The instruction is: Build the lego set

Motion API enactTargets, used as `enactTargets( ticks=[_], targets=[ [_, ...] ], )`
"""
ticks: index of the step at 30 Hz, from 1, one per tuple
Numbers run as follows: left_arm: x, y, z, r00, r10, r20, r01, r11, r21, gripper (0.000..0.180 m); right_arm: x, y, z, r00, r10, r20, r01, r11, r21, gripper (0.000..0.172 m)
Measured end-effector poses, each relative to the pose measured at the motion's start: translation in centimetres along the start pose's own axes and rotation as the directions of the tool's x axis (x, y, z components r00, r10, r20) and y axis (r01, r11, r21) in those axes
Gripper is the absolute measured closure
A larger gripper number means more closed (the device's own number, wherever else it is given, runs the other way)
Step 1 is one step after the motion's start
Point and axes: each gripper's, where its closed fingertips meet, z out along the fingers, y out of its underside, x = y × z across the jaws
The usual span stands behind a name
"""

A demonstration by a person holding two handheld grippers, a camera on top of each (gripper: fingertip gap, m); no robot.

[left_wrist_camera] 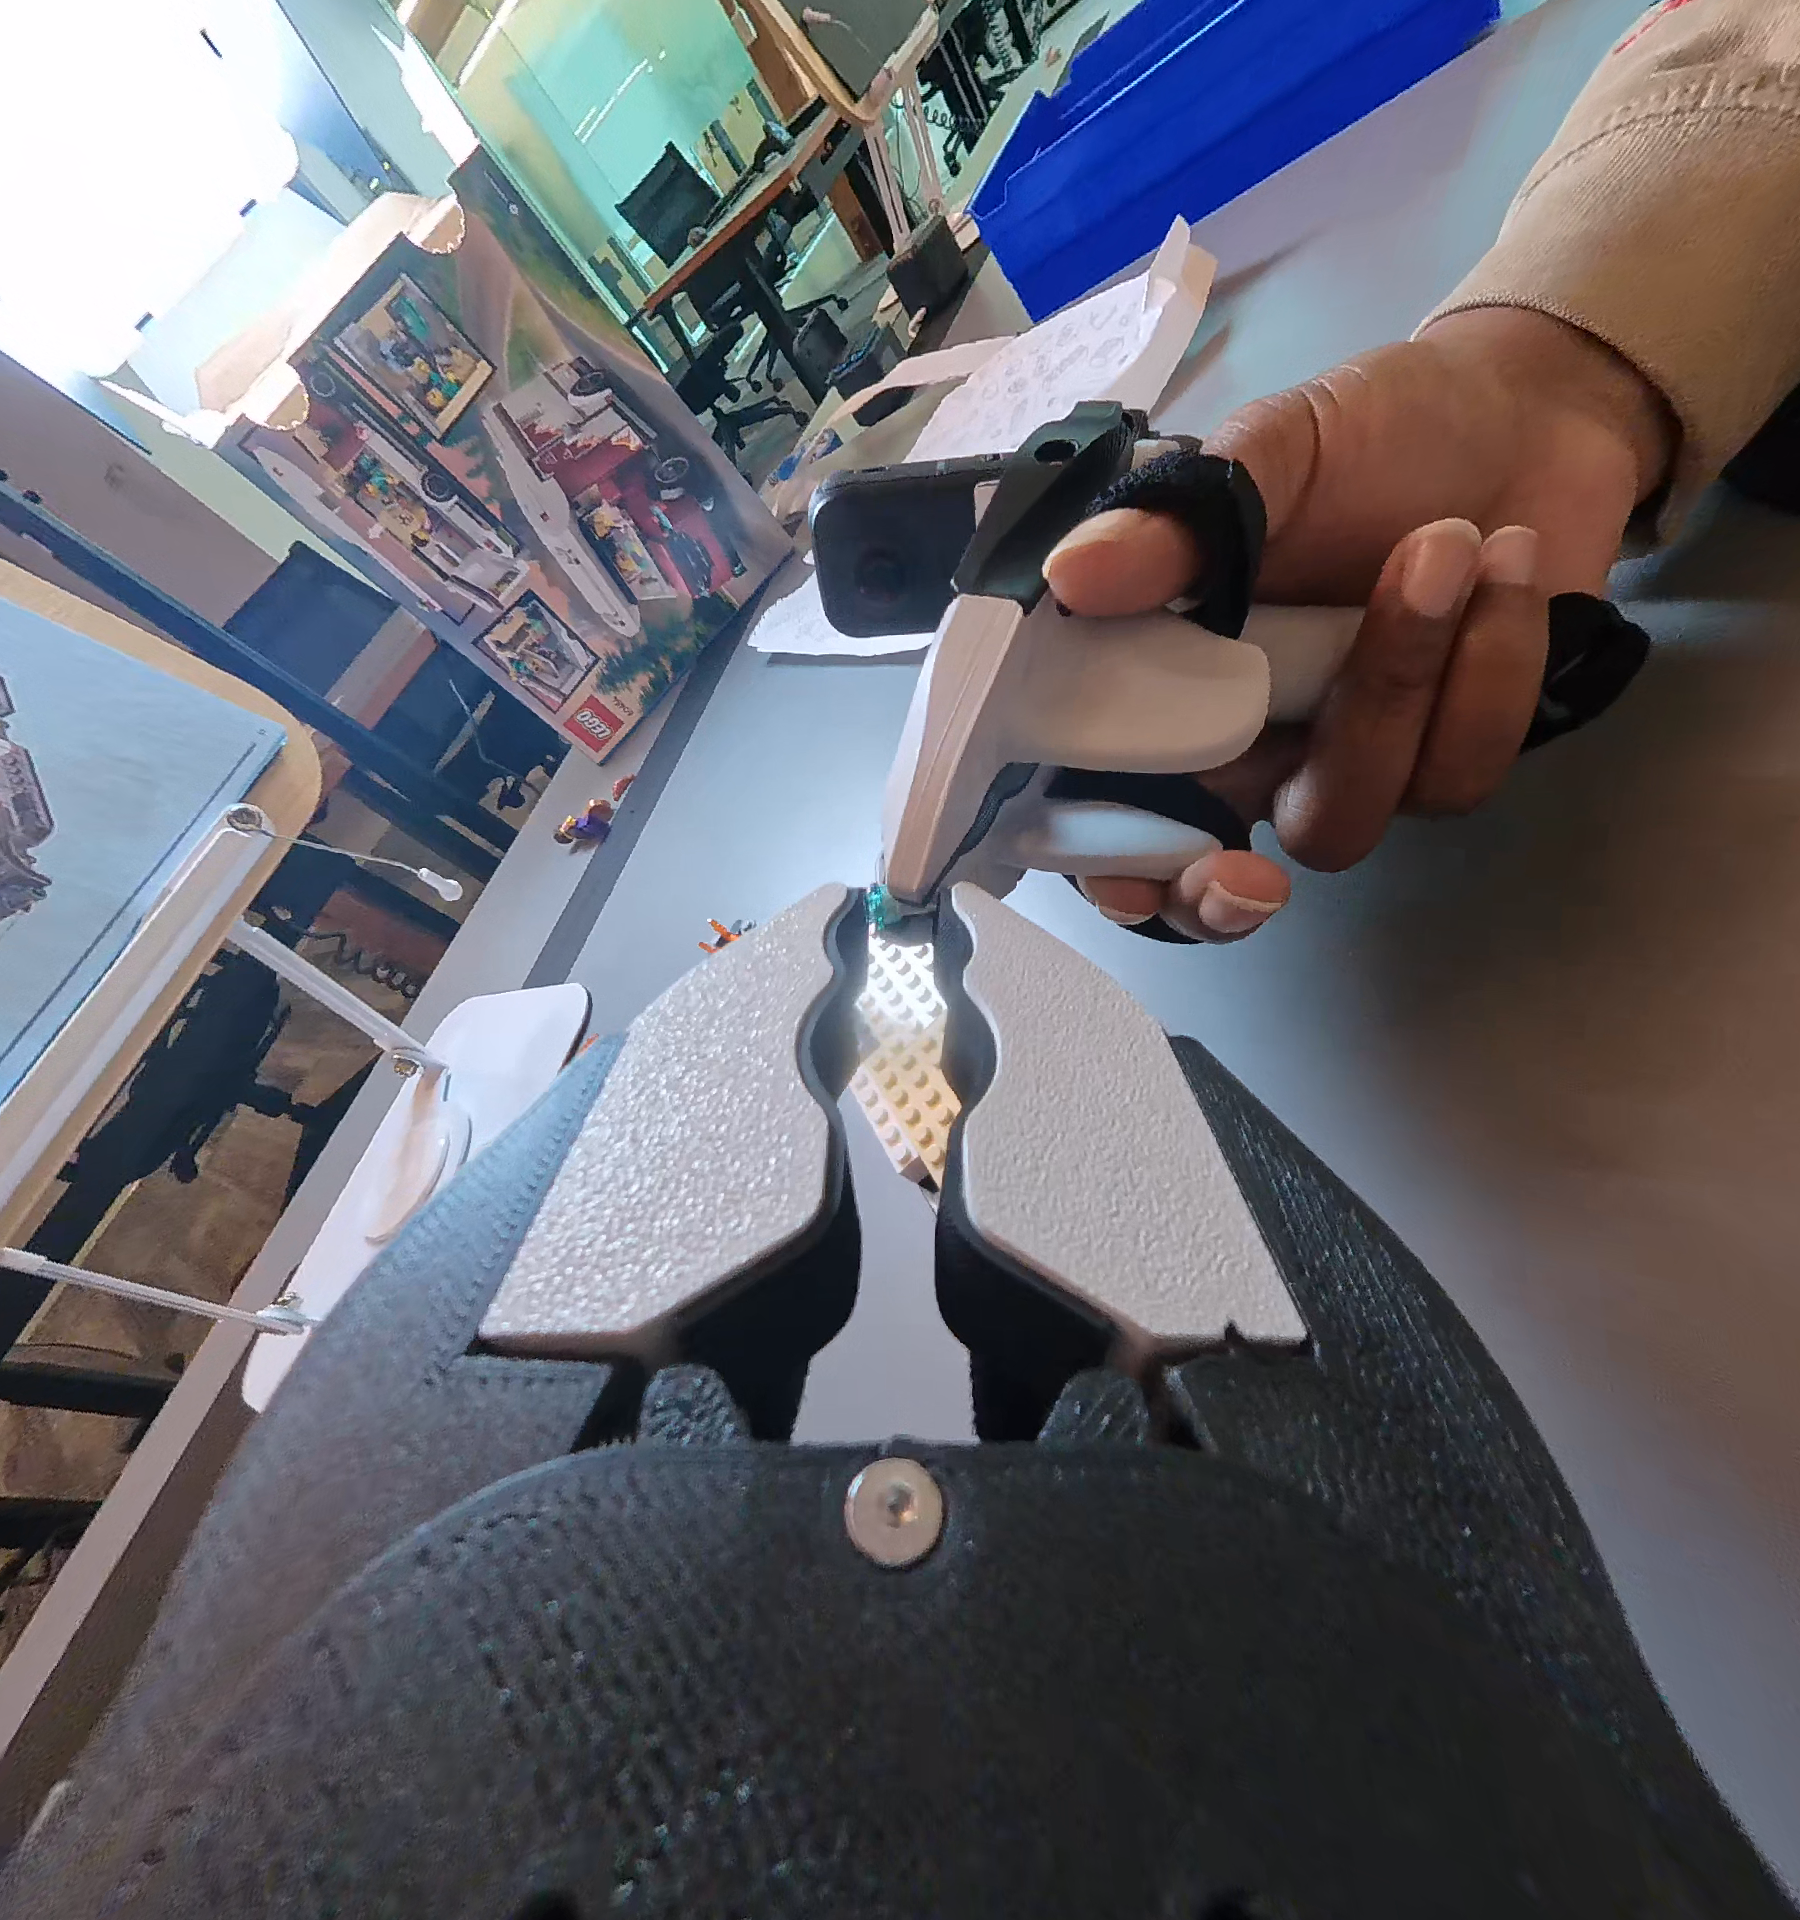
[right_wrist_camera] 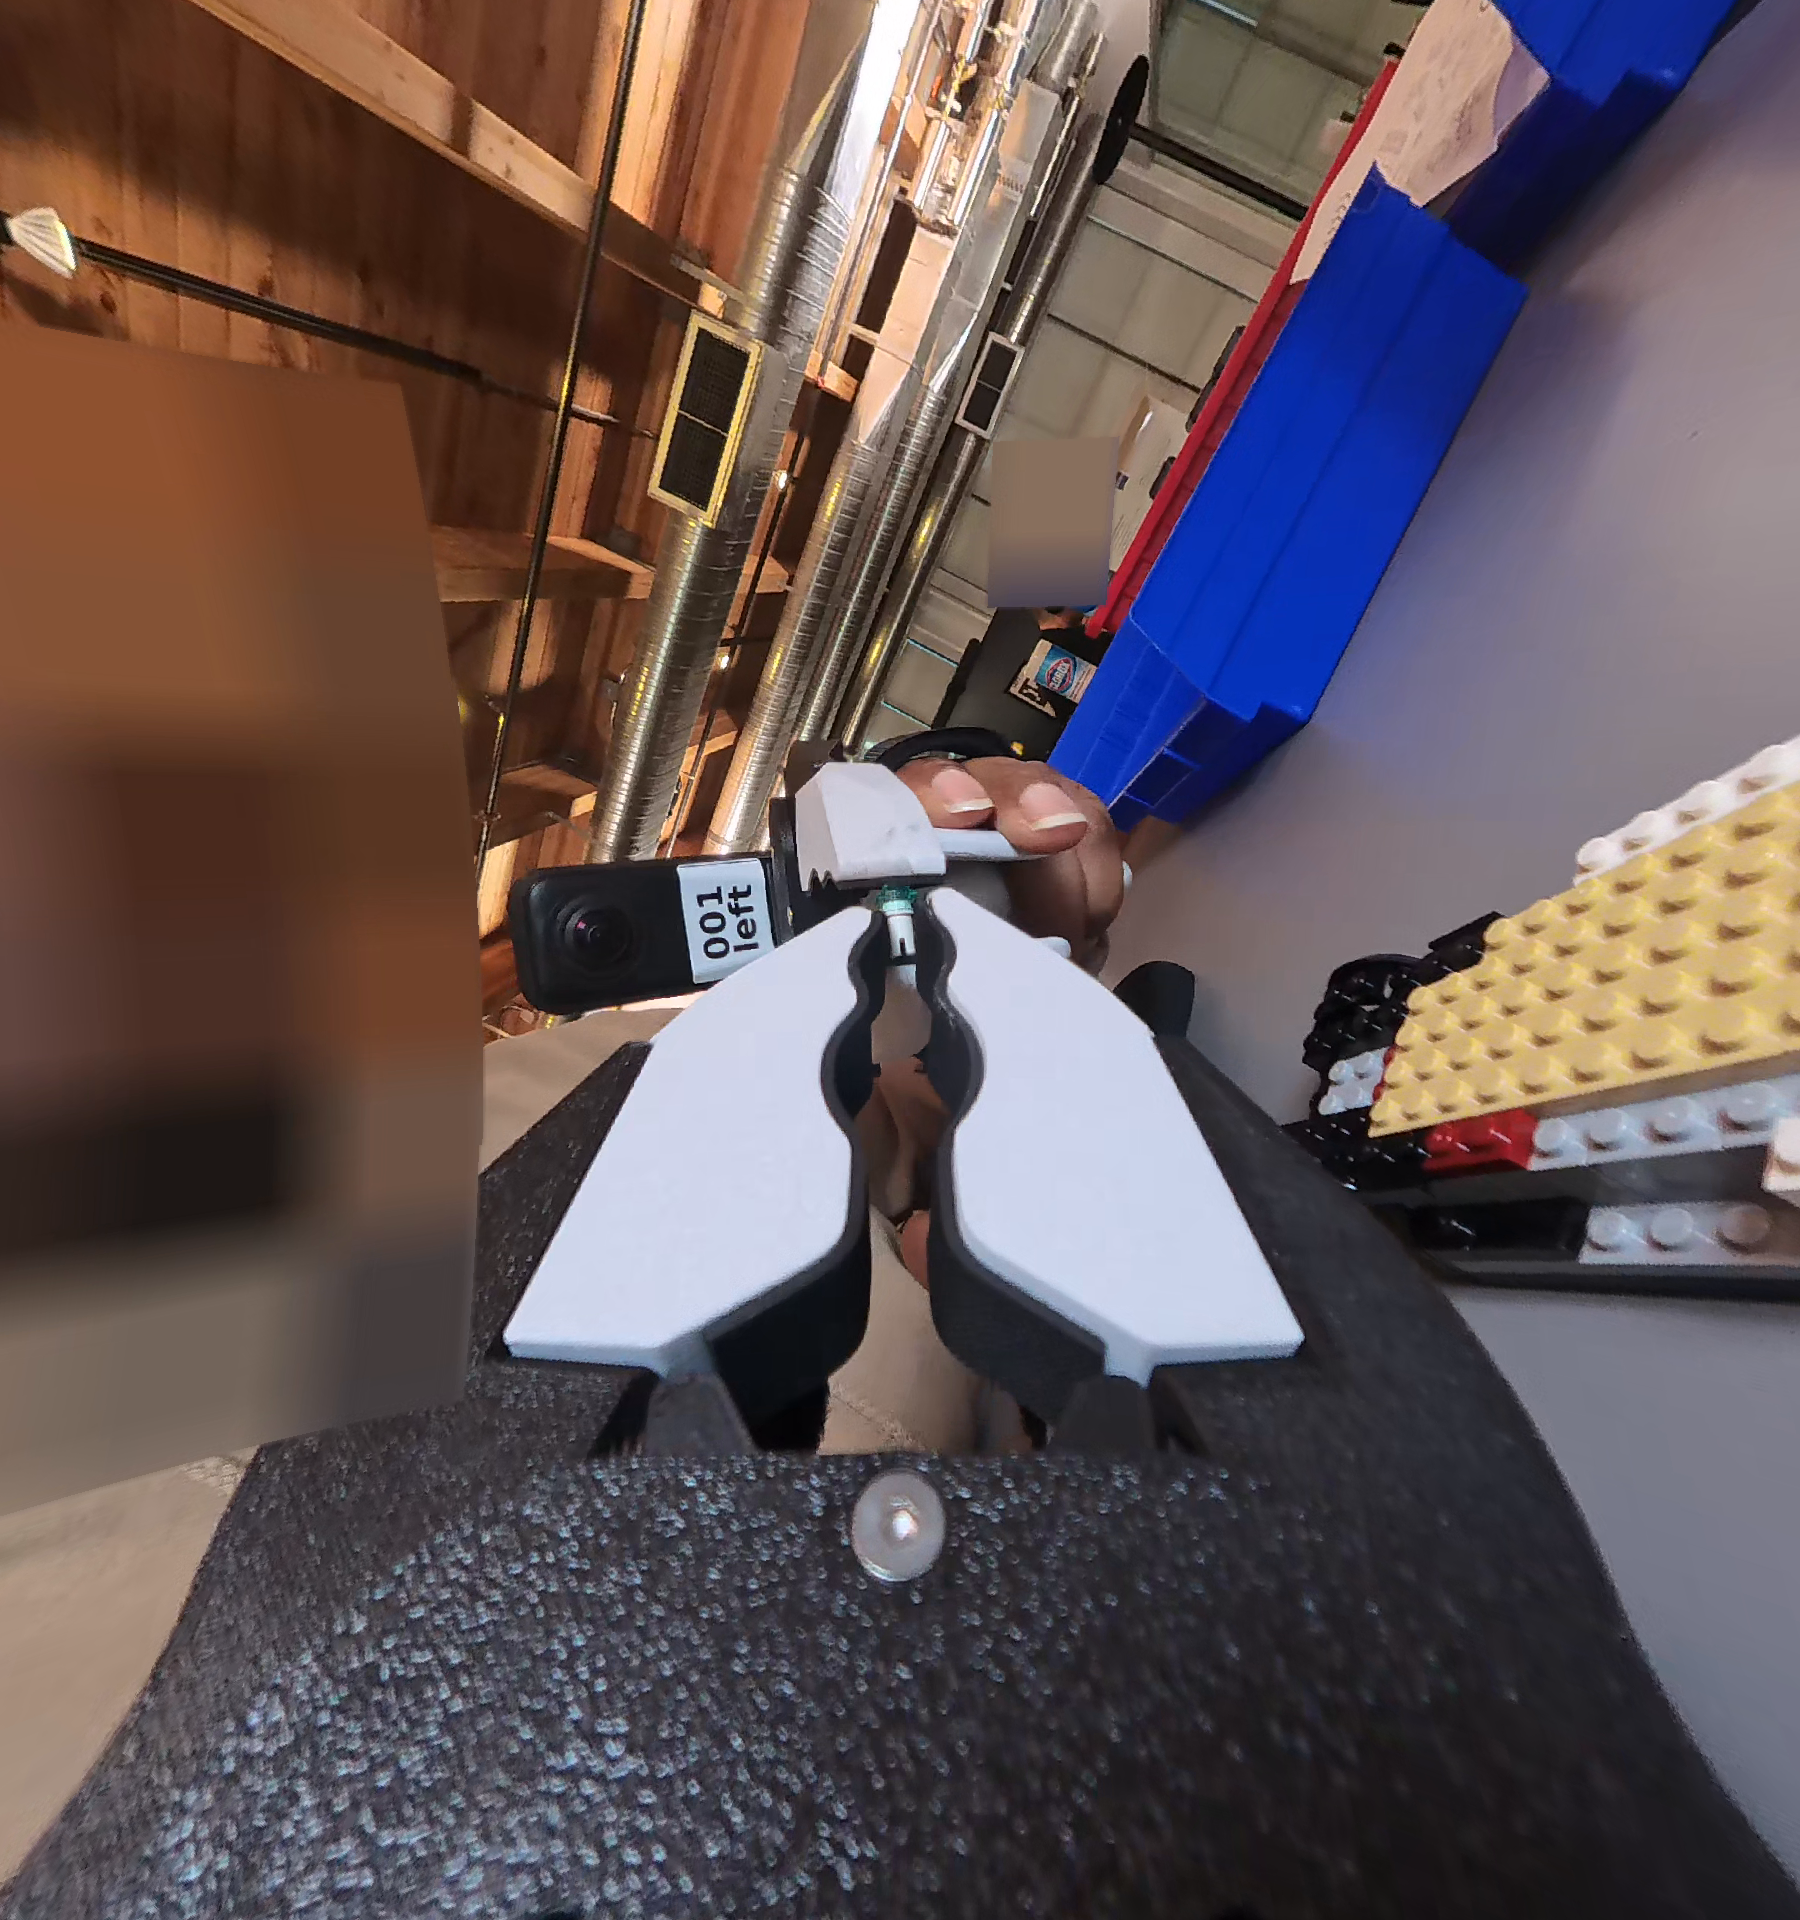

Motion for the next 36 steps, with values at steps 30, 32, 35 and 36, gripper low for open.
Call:
enactTargets(
  ticks=[30,32,35,36],
  targets=[
    [0.0,0.7,0.4,0.998,0.051,0.046,-0.050,0.998,-0.032,0.168,1.3,-0.1,-0.4,0.889,-0.414,-0.195,0.372,0.902,-0.218,0.164],
    [0.1,0.8,0.5,0.996,0.073,0.050,-0.071,0.997,-0.041,0.167,1.4,0.1,-0.3,0.870,-0.449,-0.206,0.401,0.885,-0.235,0.165],
    [0.0,0.7,0.4,0.996,0.076,0.053,-0.073,0.996,-0.040,0.167,1.3,0.1,-0.3,0.850,-0.482,-0.211,0.429,0.867,-0.253,0.166],
    [0.1,0.7,0.4,0.995,0.078,0.053,-0.076,0.996,-0.041,0.167,1.3,0.1,-0.3,0.842,-0.495,-0.214,0.439,0.859,-0.263,0.166]
  ],
)
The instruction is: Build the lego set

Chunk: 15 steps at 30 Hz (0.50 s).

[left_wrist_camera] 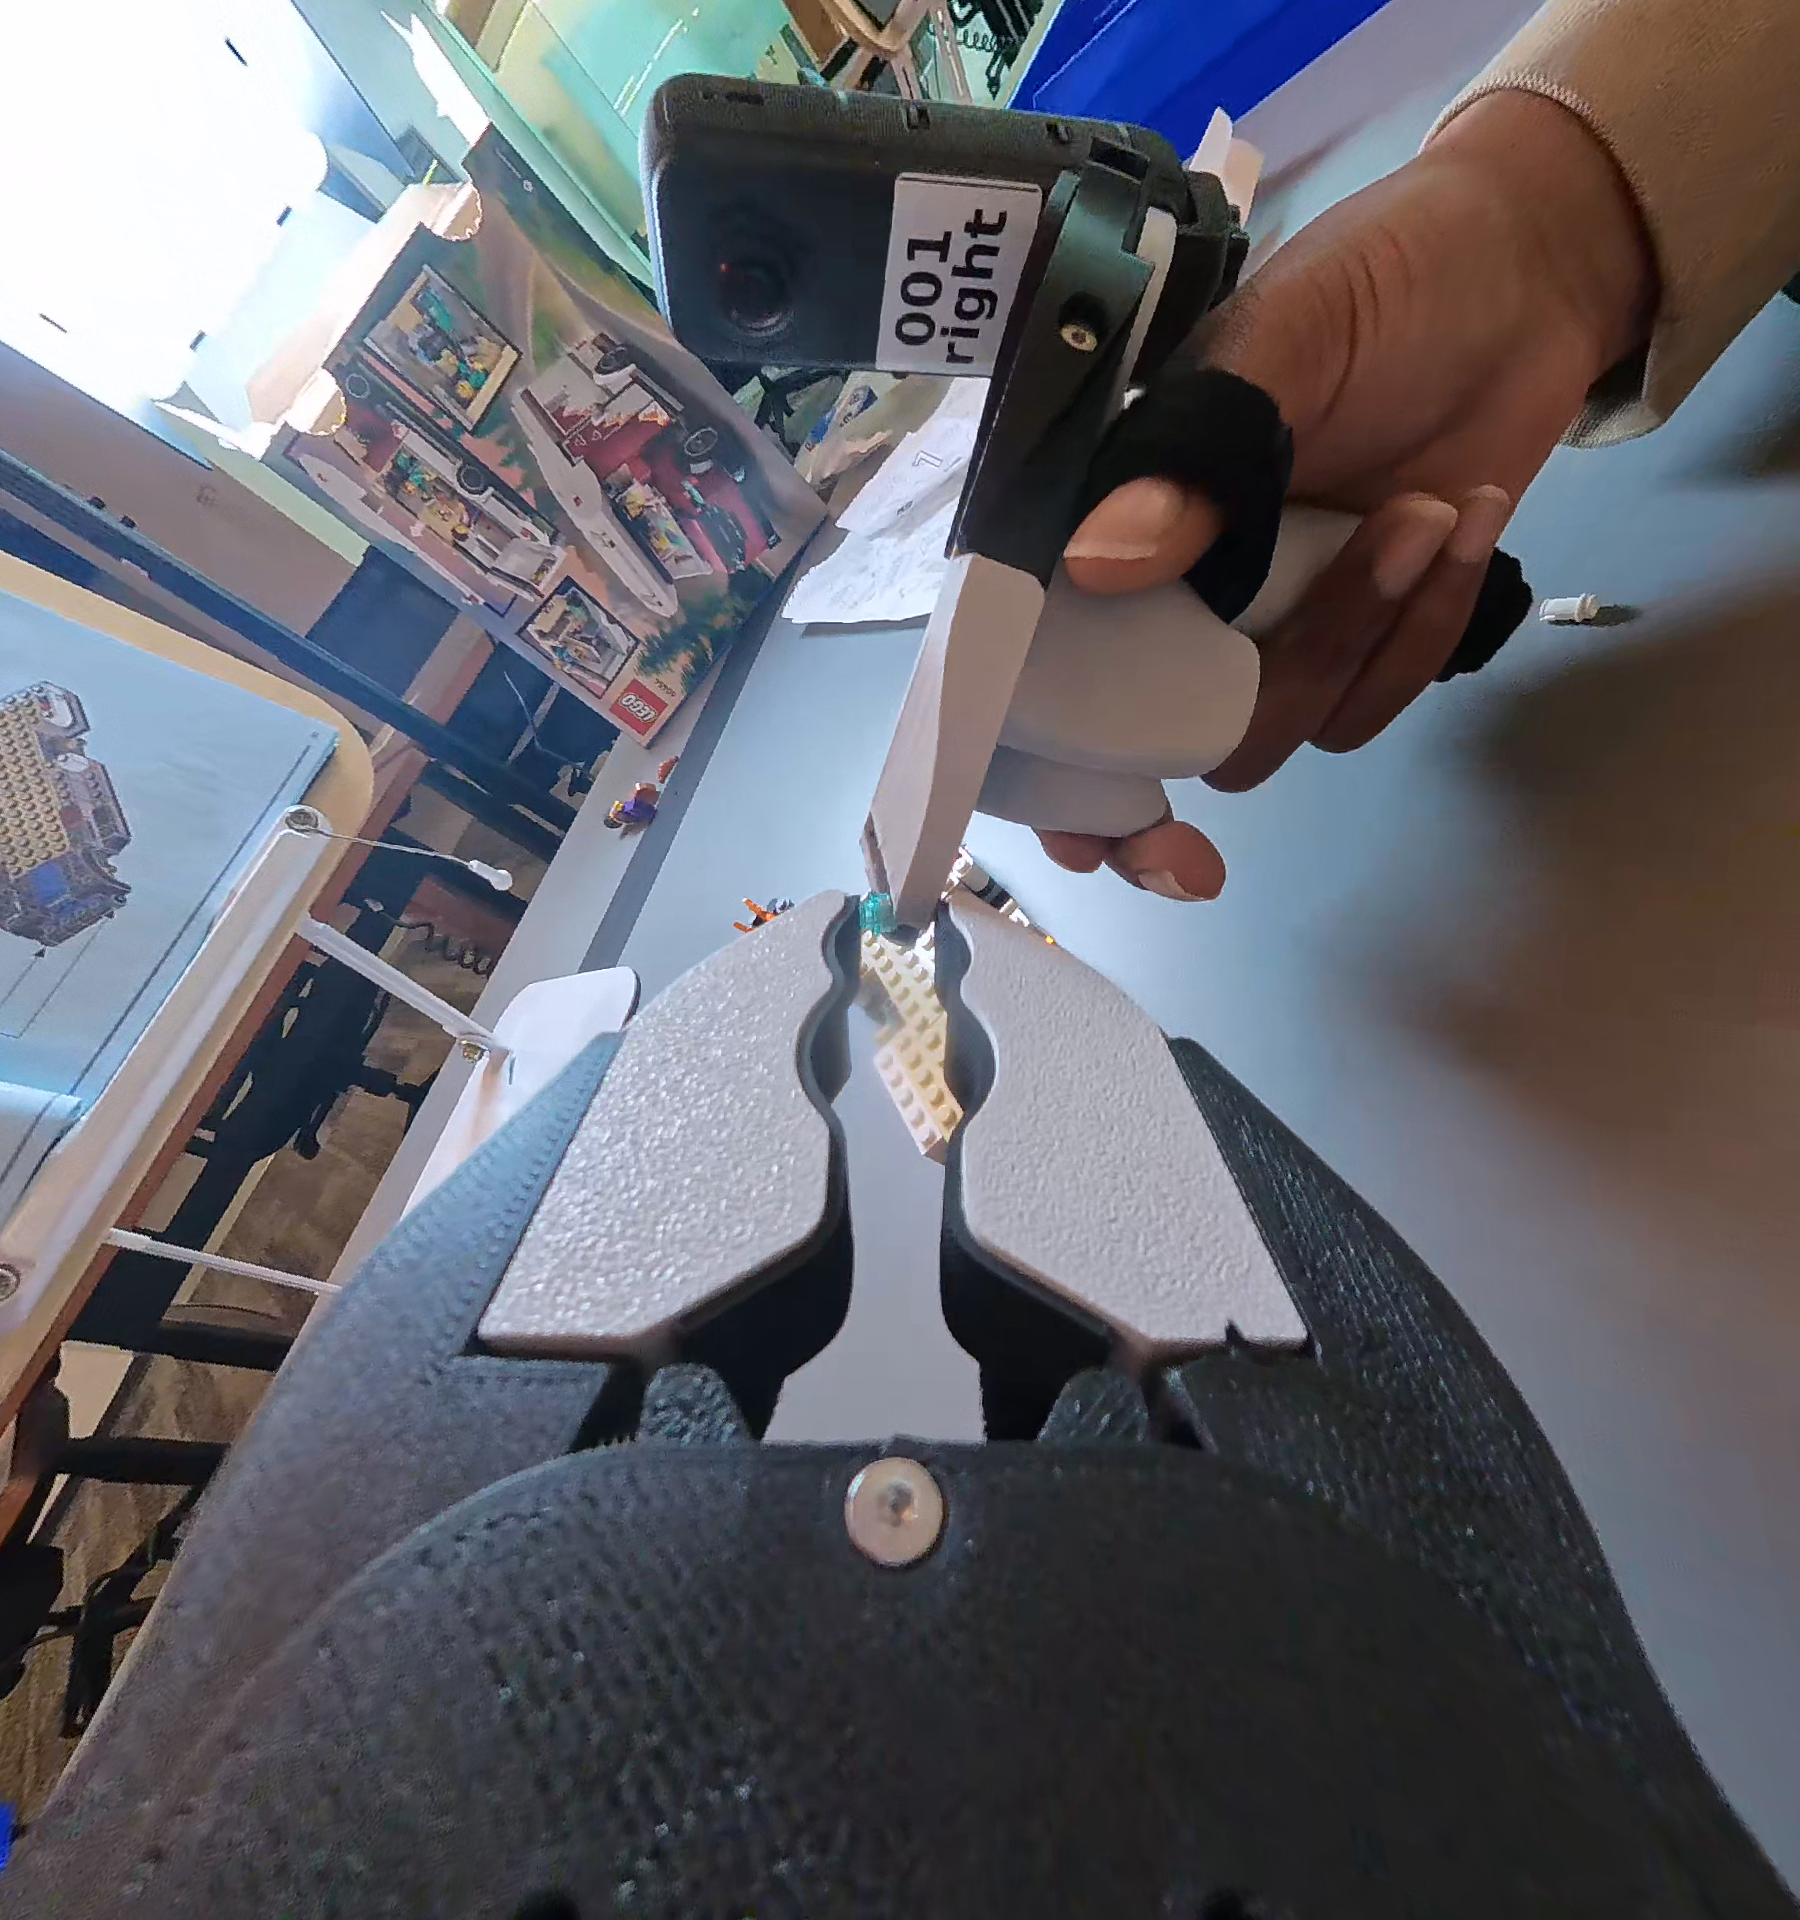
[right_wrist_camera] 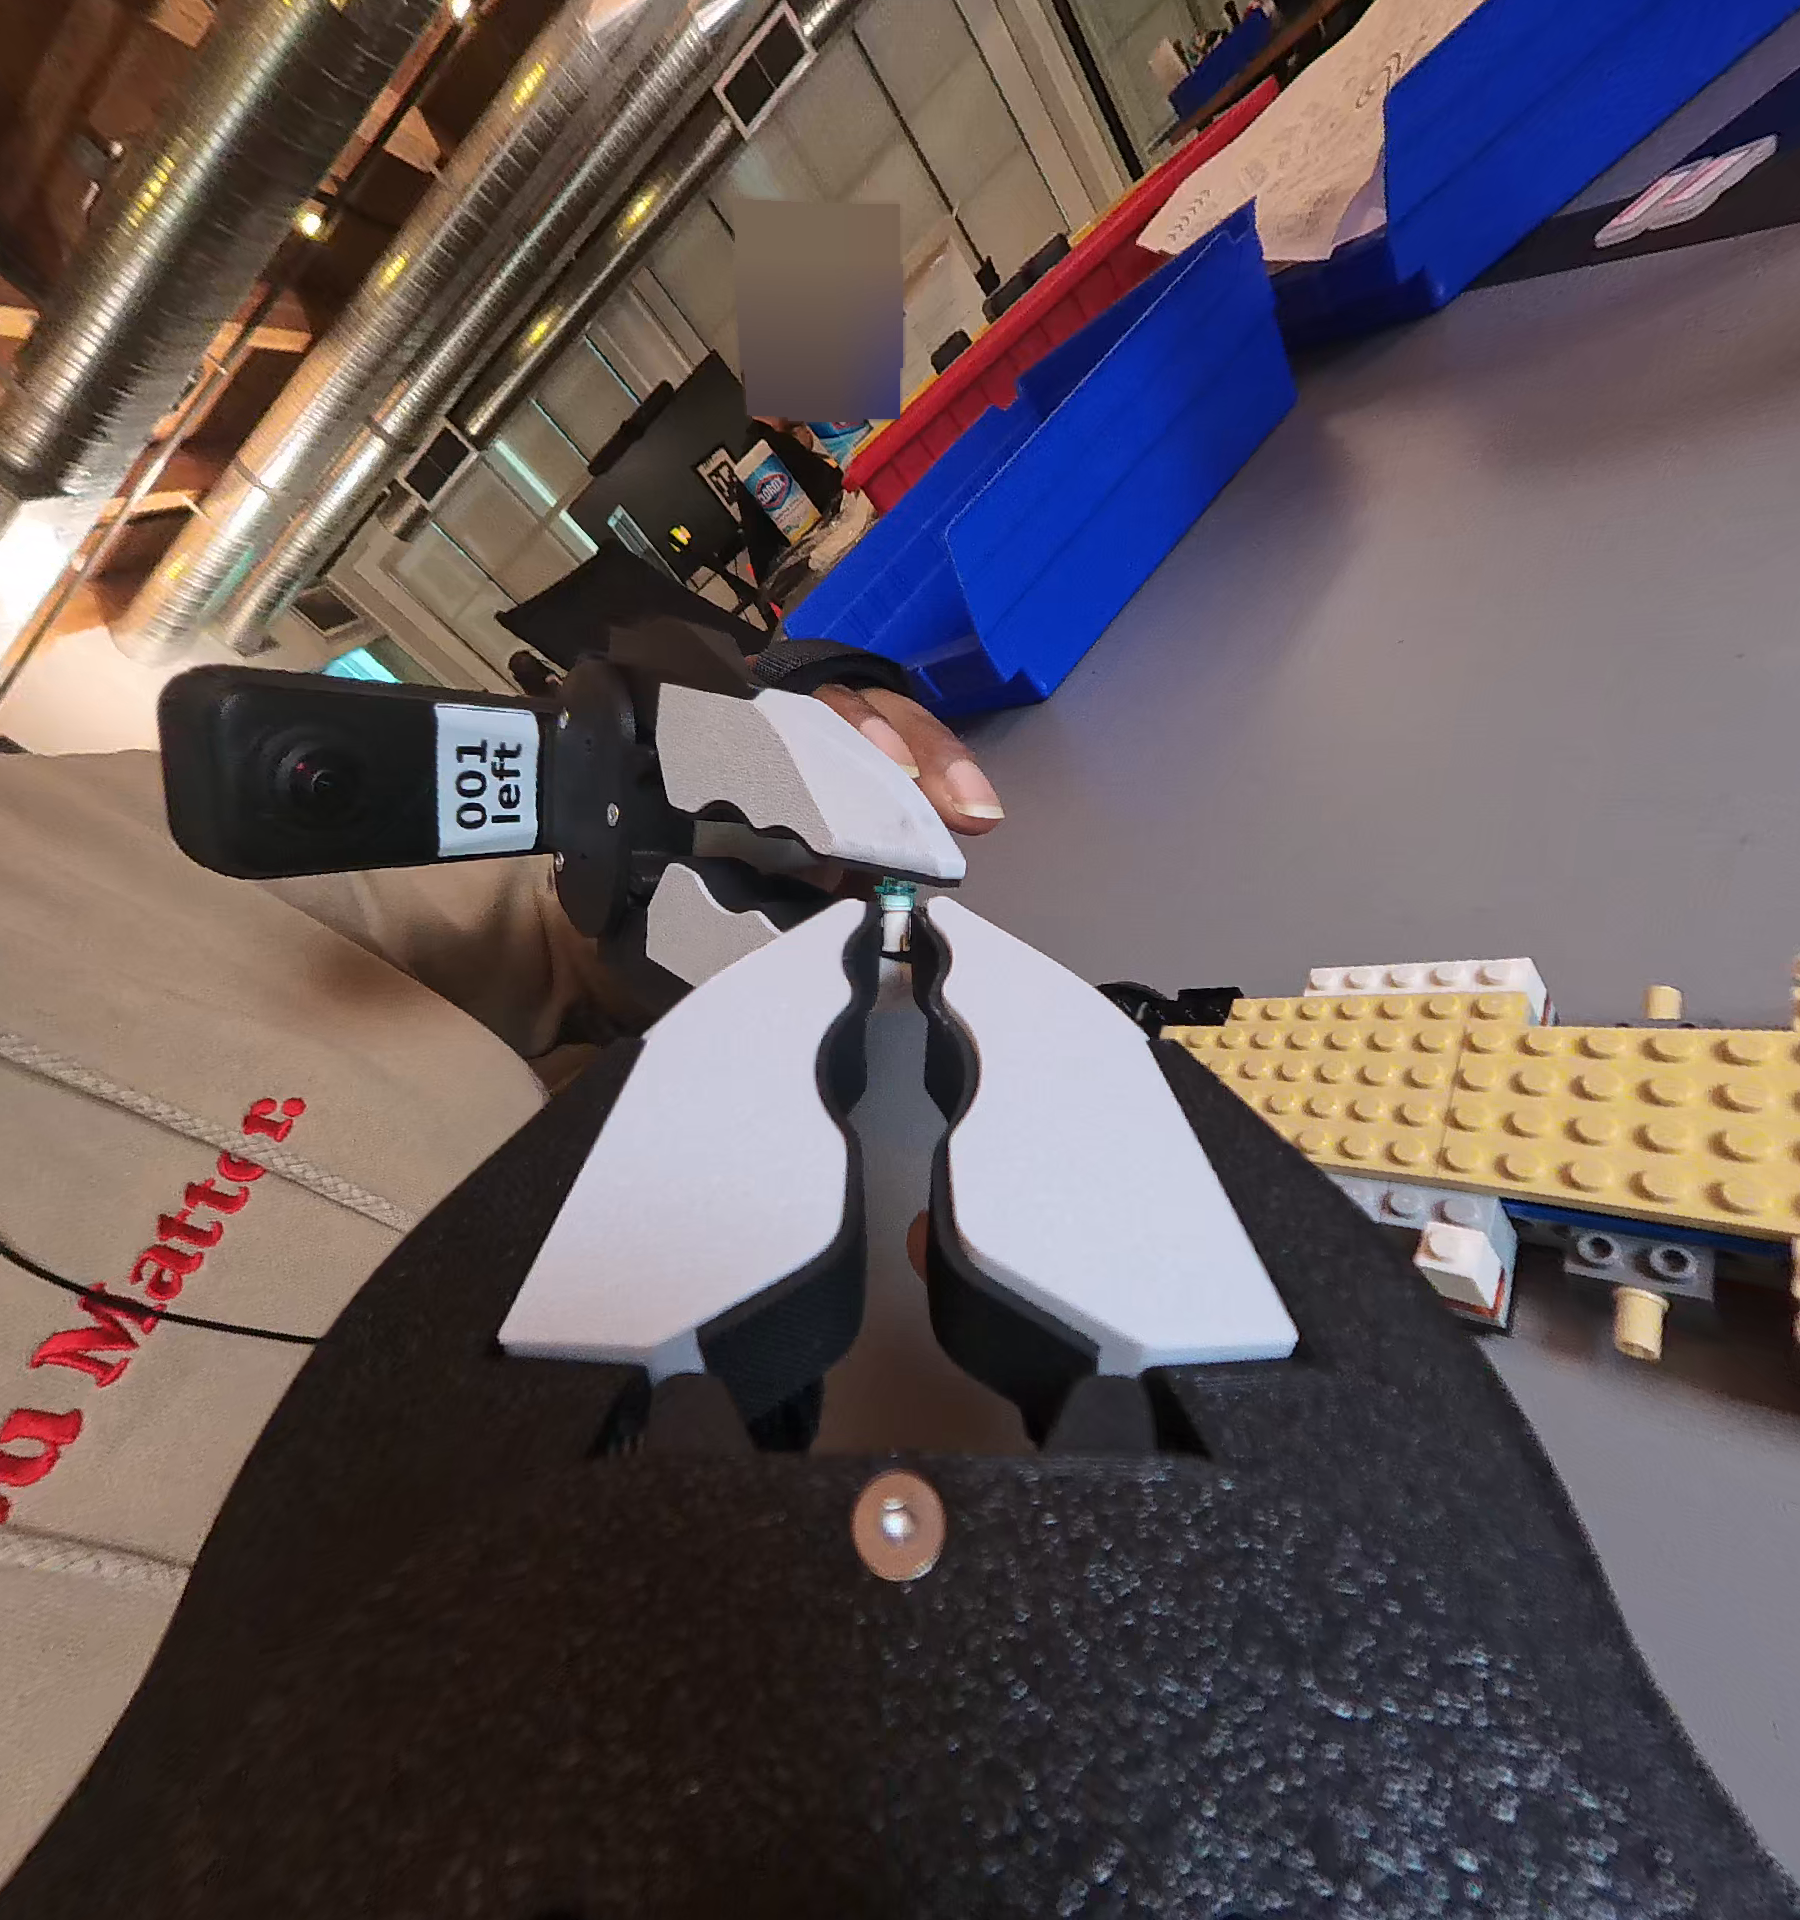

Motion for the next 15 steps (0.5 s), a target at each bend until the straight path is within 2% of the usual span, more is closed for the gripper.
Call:
enactTargets(
  ticks=[2,4,6,8,10,13,15],
  targets=[
    [0.3,0.1,0.0,0.999,-0.018,-0.027,0.018,1.000,0.006,0.167,0.1,0.2,0.0,0.999,-0.046,-0.018,0.045,0.998,-0.039,0.166],
    [0.3,0.3,-0.5,0.993,-0.083,-0.088,0.084,0.996,0.015,0.163,0.5,0.2,-0.2,0.985,-0.160,-0.062,0.153,0.982,-0.115,0.167],
    [-1.2,0.8,-1.7,0.980,-0.175,-0.090,0.177,0.984,0.022,0.158,1.2,0.3,-0.3,0.933,-0.347,-0.090,0.312,0.909,-0.278,0.167],
    [-3.3,2.2,-3.4,0.941,-0.330,-0.069,0.333,0.942,0.030,0.158,2.1,0.5,0.3,0.828,-0.559,-0.051,0.474,0.746,-0.468,0.167],
    [-5.3,4.3,-5.1,0.881,-0.473,-0.030,0.474,0.879,0.054,0.160,2.7,1.0,1.9,0.715,-0.695,0.075,0.585,0.536,-0.608,0.167],
    [-7.0,7.7,-7.3,0.795,-0.605,0.026,0.603,0.795,0.068,0.162,3.6,2.5,5.4,0.618,-0.732,0.286,0.662,0.289,-0.691,0.167],
    [-7.3,9.6,-8.6,0.763,-0.643,0.058,0.640,0.765,0.065,0.164,4.5,4.0,7.0,0.609,-0.686,0.398,0.672,0.179,-0.718,0.166]
  ],
)
